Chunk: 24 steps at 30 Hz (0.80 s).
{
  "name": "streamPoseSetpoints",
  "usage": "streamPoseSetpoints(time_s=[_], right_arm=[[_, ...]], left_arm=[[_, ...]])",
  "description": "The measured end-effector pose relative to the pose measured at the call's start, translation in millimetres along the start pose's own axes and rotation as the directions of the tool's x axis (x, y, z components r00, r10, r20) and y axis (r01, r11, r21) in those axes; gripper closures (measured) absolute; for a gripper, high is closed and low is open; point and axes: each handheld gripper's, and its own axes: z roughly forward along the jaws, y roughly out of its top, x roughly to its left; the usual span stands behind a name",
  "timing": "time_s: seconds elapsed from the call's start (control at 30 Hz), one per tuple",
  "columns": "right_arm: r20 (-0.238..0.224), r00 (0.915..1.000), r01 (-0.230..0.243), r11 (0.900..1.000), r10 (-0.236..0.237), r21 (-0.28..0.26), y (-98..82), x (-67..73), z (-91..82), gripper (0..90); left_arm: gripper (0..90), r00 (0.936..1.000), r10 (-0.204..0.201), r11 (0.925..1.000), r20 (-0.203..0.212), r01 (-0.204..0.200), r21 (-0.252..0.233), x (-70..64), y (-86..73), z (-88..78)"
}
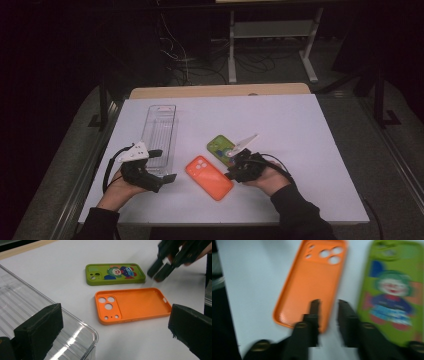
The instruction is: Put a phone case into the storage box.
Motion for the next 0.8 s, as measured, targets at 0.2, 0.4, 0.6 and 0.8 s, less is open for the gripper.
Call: streamPoseSetpoints(time_s=[0.2,0.4,0.6,0.8], right_arm=[[0.068,0.9946,-0.070,0.991,0.078,-0.111,-36.7,-20.8,-36.9,22.2],[0.135,0.9852,-0.084,0.984,0.106,-0.158,-72.5,-30.1,-47.3,2.7],[0.149,0.9822,-0.092,0.984,0.115,-0.153,-84.6,-31.5,-50.2,0.0],[0.141,0.9824,-0.103,0.985,0.122,-0.136,-77.1,-31.1,-51.8,0.0]], left_arm=[[0.0,1.0000,-0.003,1.0000,0.000,0.003,0.003,-1.0,-0.4,1.0],[0.0,0.9999,0.000,0.9999,0.011,-0.001,0.017,-2.4,0.1,3.1],[0.0,0.9999,-0.001,0.9998,0.011,0.001,0.019,-2.5,-0.3,3.6],[0.0,0.9999,0.008,0.9998,0.015,-0.008,0.018,-2.7,0.4,3.1]])
